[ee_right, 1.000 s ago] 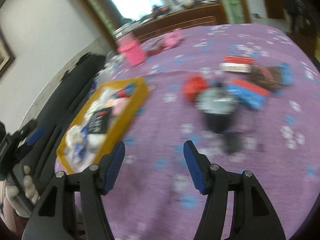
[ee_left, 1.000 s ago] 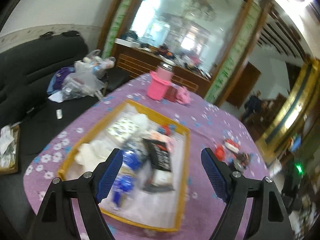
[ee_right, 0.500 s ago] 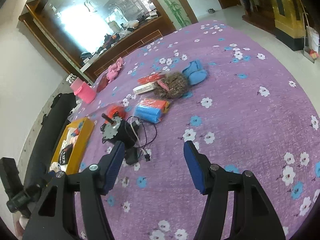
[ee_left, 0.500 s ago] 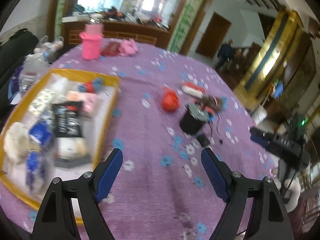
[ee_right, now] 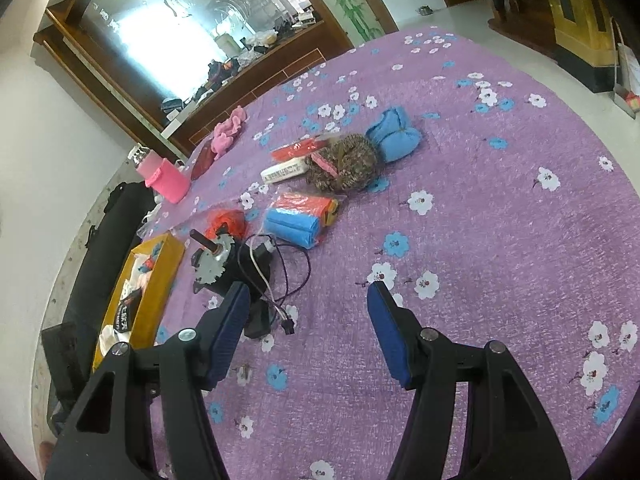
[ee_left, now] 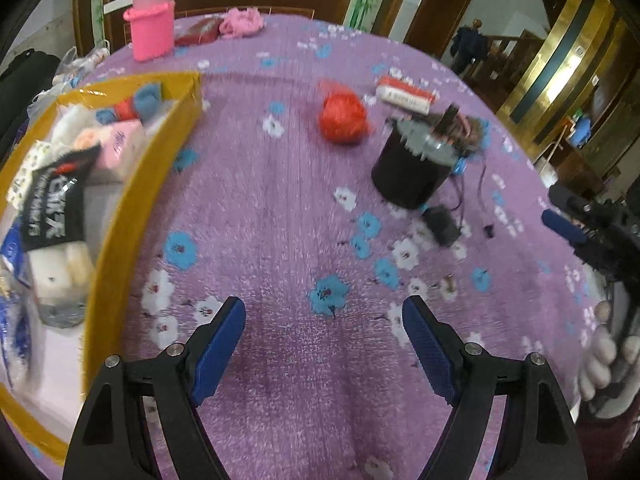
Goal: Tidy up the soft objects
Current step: 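Move both open grippers toward the red plastic bag and knit hat, then grasp the red plastic bag with the left gripper while the right grasps the knit hat, then carry the red bag and knit hat into the yellow box and release them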
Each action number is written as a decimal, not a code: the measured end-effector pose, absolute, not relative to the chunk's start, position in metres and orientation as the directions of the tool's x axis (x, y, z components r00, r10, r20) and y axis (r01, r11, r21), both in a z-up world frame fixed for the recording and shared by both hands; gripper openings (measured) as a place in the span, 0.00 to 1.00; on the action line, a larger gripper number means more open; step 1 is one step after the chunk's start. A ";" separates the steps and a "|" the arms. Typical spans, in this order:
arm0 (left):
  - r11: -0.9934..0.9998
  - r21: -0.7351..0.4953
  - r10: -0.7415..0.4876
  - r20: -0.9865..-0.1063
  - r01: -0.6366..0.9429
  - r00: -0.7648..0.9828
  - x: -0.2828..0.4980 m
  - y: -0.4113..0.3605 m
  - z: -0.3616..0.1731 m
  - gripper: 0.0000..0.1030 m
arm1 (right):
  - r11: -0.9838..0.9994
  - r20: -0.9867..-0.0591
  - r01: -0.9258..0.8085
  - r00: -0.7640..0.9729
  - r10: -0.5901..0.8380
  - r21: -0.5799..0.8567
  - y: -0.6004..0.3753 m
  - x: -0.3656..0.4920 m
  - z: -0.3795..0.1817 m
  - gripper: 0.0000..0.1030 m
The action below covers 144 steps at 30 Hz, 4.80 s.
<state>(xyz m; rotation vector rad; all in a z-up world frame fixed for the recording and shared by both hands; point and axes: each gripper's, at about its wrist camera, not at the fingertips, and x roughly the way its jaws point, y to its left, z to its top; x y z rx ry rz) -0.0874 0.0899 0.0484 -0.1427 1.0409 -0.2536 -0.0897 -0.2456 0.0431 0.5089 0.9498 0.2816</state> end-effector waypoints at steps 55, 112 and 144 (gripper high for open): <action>0.983 -0.010 -0.106 -0.846 0.183 0.523 -0.097 0.045 0.009 1.00 | 0.868 -0.745 0.064 0.545 0.384 0.493 -0.250 -0.088 0.009 0.58; 0.905 -0.311 -0.411 -0.818 0.292 0.403 0.127 0.021 0.006 0.33 | 0.860 -0.793 0.157 0.493 0.358 0.485 -0.239 0.066 0.008 0.64; 0.848 -0.478 -0.513 -0.637 0.227 0.575 -0.053 0.139 0.102 0.34 | 0.849 -0.686 -0.096 0.545 0.482 0.520 -0.177 -0.040 0.088 0.58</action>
